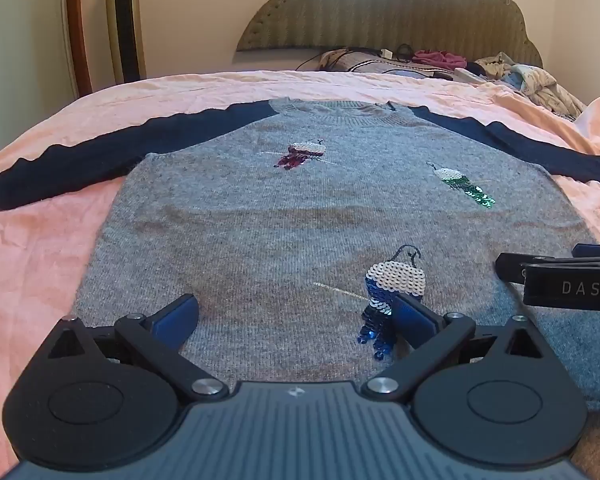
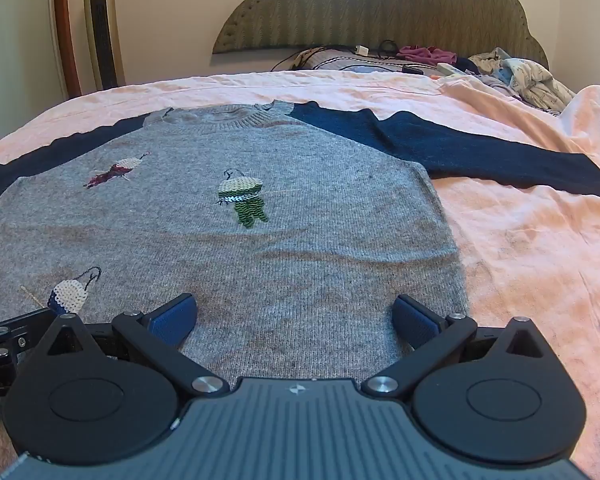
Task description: Fold small clothes
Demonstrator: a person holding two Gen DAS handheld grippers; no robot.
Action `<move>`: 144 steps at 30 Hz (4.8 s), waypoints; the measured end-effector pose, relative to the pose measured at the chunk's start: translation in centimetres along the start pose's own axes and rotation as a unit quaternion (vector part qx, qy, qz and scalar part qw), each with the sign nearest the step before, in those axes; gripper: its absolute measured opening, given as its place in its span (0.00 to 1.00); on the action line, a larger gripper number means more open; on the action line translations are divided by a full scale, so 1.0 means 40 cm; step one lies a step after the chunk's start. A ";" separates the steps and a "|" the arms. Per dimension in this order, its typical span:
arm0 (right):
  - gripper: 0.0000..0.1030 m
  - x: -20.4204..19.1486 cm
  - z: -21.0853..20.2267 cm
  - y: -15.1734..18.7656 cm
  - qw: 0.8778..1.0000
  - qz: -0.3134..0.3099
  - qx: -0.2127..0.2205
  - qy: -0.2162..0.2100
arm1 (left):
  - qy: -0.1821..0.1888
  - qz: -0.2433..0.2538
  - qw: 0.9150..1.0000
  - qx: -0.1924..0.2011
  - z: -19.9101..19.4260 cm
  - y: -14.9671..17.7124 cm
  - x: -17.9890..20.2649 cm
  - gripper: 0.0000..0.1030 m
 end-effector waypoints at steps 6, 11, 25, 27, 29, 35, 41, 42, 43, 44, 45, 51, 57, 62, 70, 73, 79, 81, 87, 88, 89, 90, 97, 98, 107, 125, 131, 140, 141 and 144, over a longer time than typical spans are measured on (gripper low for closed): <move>1.00 -0.001 0.000 0.000 1.000 -0.001 0.001 0.000 | 0.001 -0.005 1.000 -0.001 -0.007 0.004 0.003 1.00; 1.00 0.003 0.002 0.001 1.000 0.001 0.003 -0.001 | 0.003 -0.007 1.000 -0.001 -0.003 0.000 -0.002 1.00; 1.00 -0.001 0.001 -0.001 1.000 0.000 0.005 -0.001 | 0.004 -0.010 1.000 0.000 -0.004 -0.002 -0.002 1.00; 1.00 -0.001 0.000 -0.001 1.000 0.000 0.005 -0.001 | 0.004 -0.010 1.000 0.001 -0.004 -0.002 -0.002 1.00; 1.00 -0.001 0.001 -0.001 1.000 0.000 0.005 -0.001 | 0.004 -0.010 1.000 0.001 -0.004 -0.001 -0.002 1.00; 1.00 0.000 0.001 -0.001 1.000 0.000 0.005 0.000 | 0.004 -0.011 1.000 0.001 -0.007 -0.002 -0.003 1.00; 1.00 0.000 0.001 -0.001 1.000 -0.001 0.005 0.000 | 0.005 -0.012 1.000 0.002 -0.008 -0.004 -0.004 1.00; 1.00 -0.001 0.001 -0.001 1.000 -0.001 0.005 0.000 | 0.005 -0.011 1.000 0.002 -0.008 -0.004 -0.004 1.00; 1.00 -0.001 0.001 -0.001 1.000 -0.001 0.005 0.000 | 0.005 -0.012 1.000 0.002 -0.008 -0.004 -0.004 1.00; 1.00 -0.001 0.000 -0.001 1.000 0.000 0.005 0.000 | 0.005 -0.012 1.000 0.002 -0.008 -0.004 -0.004 1.00; 1.00 -0.001 0.001 -0.001 1.000 -0.001 0.005 0.000 | 0.005 -0.012 1.000 0.002 -0.008 -0.004 -0.004 1.00; 1.00 -0.001 0.000 -0.001 1.000 -0.001 0.005 0.000 | 0.005 -0.011 1.000 0.002 -0.008 -0.004 -0.004 1.00; 1.00 -0.002 -0.001 -0.001 1.000 -0.001 0.005 0.000 | 0.005 -0.011 1.000 0.002 -0.008 -0.003 -0.004 1.00; 1.00 -0.004 -0.003 -0.001 1.000 -0.001 0.005 0.000 | 0.005 -0.011 1.000 0.002 -0.008 -0.003 -0.004 1.00; 1.00 0.000 -0.001 0.000 1.000 -0.001 0.005 -0.001 | 0.003 -0.010 1.000 0.002 -0.005 -0.003 -0.005 1.00; 1.00 0.000 -0.001 0.000 1.000 -0.001 0.005 0.000 | 0.002 -0.010 1.000 0.003 -0.005 -0.002 -0.006 1.00; 1.00 0.000 0.000 0.000 1.000 -0.001 0.005 0.000 | 0.000 -0.009 1.000 0.003 -0.003 -0.002 -0.005 1.00; 1.00 -0.001 0.000 0.000 1.000 -0.001 0.005 0.000 | 0.000 -0.009 1.000 0.003 -0.003 -0.003 -0.005 1.00; 1.00 -0.001 0.001 0.000 1.000 -0.001 0.005 -0.001 | -0.005 -0.005 1.000 0.003 -0.004 -0.002 -0.003 1.00; 1.00 0.000 -0.003 0.000 1.000 -0.001 0.005 -0.001 | -0.005 -0.005 1.000 0.003 -0.003 -0.001 -0.003 1.00; 1.00 0.000 -0.003 0.000 1.000 -0.001 0.004 -0.002 | -0.005 -0.005 1.000 0.003 -0.003 -0.002 -0.003 1.00; 1.00 0.000 -0.003 0.001 1.000 -0.001 0.004 -0.002 | -0.006 -0.005 1.000 0.003 -0.003 -0.002 -0.004 1.00; 1.00 0.093 -0.139 -0.092 0.983 0.088 0.073 -0.146 | -0.006 -0.005 1.000 0.003 -0.004 -0.001 -0.003 1.00; 1.00 0.149 -0.183 -0.132 0.971 0.114 0.130 -0.166 | -0.006 -0.005 1.000 0.003 -0.003 -0.001 -0.004 1.00; 1.00 0.854 -0.122 -0.255 0.882 0.405 0.215 -0.106 | -0.005 -0.006 1.000 0.003 -0.004 0.000 -0.002 1.00; 0.14 1.078 0.121 -0.218 0.887 0.441 0.134 0.006 | 0.011 -0.023 1.000 0.008 -0.005 -0.003 -0.009 1.00; 0.14 0.891 0.061 -0.319 0.904 0.382 0.184 -0.056 | 0.017 -0.031 0.999 0.010 -0.006 -0.003 -0.014 1.00; 0.15 0.136 0.192 -0.443 0.914 0.239 0.086 -0.315 | 0.018 -0.031 0.999 0.011 -0.007 -0.003 -0.014 1.00; 0.17 0.081 0.217 -0.432 0.915 0.235 0.069 -0.319 | 0.018 -0.031 0.999 0.011 -0.007 -0.003 -0.014 1.00; 0.60 0.004 0.231 -0.378 0.908 0.267 0.048 -0.320 | 0.023 -0.036 0.999 0.014 -0.010 -0.002 -0.017 1.00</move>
Point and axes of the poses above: each gripper's, at about its wrist camera, not at the fingertips, and z roughly the way its jaws point, x to its right, y to its underside, the point moved 10 cm from there along z, roughly the way its jaws point, and after that the axes turned 6 degrees about -y, right-handed, at the moved point
